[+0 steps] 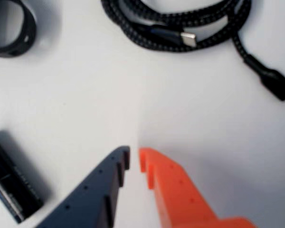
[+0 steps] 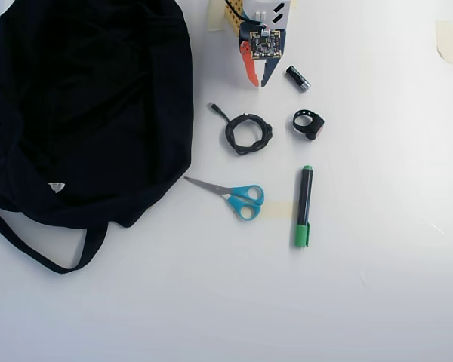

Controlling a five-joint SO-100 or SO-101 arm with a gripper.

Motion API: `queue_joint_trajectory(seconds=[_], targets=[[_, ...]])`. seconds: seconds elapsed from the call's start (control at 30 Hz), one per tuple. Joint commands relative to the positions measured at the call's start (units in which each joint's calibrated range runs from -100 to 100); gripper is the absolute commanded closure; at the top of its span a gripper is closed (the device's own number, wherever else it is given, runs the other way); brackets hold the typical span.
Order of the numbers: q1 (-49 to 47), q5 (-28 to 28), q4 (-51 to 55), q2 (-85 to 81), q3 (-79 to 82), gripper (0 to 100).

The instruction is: Put the cable into the black bag

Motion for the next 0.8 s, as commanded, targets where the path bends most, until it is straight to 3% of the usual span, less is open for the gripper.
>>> queue_joint_trajectory(seconds=[0.0,0.13,0.63,0.77], targets=[[-0.26,0.31,0.86,-0.75,1.18,98],[-0.26,0.31,-10.17,2.41,1.0,98],[-1.16,-0.21,-79.5,51.12,-24.43,98],[-1.01,-0.21,-88.72,64.23,-37.19,98]])
